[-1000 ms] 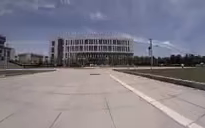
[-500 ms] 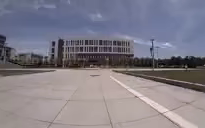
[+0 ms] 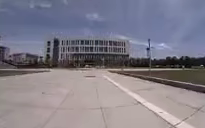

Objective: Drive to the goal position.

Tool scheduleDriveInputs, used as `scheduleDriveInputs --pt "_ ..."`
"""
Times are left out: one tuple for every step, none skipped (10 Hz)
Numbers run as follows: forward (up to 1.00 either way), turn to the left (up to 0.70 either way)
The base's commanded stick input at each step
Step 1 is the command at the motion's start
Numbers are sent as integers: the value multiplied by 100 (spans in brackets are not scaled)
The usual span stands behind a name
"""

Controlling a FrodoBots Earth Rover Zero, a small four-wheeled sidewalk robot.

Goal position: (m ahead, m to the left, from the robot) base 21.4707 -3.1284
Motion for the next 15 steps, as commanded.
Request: scheduleDriveInputs --pt "70 0" --pt "70 0" --pt "70 0" --pt "70 0" --pt "70 0" --pt "70 0" --pt "70 -32" --pt "70 -34" --pt "70 -14" --pt "70 0" --pt "70 0" --pt "70 0" --pt "70 0" --pt "70 0" --pt "70 0"
